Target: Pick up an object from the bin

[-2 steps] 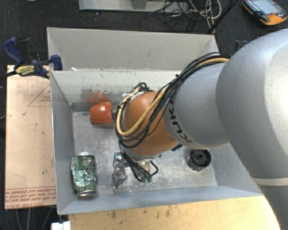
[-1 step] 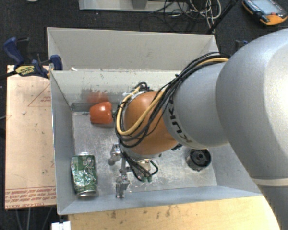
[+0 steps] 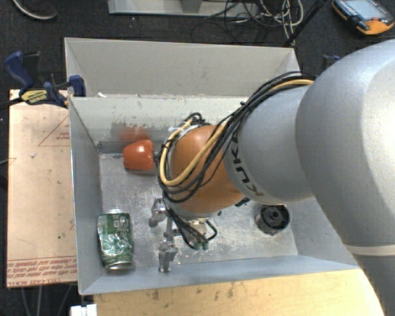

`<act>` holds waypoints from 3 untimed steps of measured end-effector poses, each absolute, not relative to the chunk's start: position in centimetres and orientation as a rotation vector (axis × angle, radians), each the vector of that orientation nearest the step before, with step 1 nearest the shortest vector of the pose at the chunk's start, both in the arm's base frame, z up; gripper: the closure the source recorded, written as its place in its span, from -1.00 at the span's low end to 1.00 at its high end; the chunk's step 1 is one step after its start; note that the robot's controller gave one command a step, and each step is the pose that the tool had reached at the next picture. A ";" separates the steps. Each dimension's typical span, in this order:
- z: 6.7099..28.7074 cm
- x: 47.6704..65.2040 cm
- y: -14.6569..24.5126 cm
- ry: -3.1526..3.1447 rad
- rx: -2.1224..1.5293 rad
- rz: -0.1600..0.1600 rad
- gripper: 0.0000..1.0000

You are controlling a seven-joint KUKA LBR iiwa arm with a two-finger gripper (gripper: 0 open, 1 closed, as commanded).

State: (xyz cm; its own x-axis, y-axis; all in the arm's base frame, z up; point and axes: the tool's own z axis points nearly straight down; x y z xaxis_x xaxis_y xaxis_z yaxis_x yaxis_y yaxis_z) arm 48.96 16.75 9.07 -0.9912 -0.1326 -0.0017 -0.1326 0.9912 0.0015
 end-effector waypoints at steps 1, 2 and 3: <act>11.3 49.4 18.6 3.102 -0.503 0.000 -1.00; 11.8 50.3 19.0 3.076 -0.619 0.007 -1.00; 17.3 51.3 16.0 3.055 -0.747 -0.001 -1.00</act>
Offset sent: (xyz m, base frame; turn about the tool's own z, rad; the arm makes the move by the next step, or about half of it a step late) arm 0.0735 -0.0694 0.0101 -0.2021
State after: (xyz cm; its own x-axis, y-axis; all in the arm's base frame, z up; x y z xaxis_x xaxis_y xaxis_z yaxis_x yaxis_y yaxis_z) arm 51.33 15.98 17.29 -0.8872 -0.4615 0.0035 -0.4615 0.8872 0.0005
